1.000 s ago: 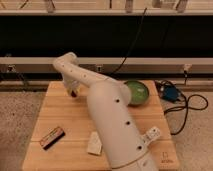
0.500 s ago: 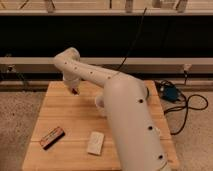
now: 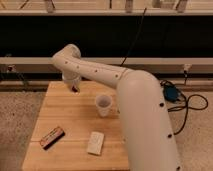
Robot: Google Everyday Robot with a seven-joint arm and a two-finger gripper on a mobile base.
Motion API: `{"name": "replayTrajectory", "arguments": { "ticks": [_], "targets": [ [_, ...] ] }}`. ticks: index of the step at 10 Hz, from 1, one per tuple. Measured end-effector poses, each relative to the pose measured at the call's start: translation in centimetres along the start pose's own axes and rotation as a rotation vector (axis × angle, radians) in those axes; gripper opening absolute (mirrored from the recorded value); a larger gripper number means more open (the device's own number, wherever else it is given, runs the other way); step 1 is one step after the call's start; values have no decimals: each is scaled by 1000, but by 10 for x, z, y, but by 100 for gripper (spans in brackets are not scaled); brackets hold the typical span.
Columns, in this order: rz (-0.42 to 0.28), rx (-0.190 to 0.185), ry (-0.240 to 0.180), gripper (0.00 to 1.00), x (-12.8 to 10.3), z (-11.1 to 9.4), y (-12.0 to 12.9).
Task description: Place the pepper in the ceramic cup
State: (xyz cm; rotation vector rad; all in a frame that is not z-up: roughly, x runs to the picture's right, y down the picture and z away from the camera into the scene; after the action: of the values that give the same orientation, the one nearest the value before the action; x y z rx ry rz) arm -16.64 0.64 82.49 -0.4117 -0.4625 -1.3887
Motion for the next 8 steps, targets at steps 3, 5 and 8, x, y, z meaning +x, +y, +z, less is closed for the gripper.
{"name": "replayTrajectory", "arguments": {
  "ticks": [3,5,8],
  "targets": [
    [36,11,23,0,-9,-17,22],
    [68,11,22,0,-15,-20,39],
    [134,11,5,0,-26,-21,70]
  ]
}}
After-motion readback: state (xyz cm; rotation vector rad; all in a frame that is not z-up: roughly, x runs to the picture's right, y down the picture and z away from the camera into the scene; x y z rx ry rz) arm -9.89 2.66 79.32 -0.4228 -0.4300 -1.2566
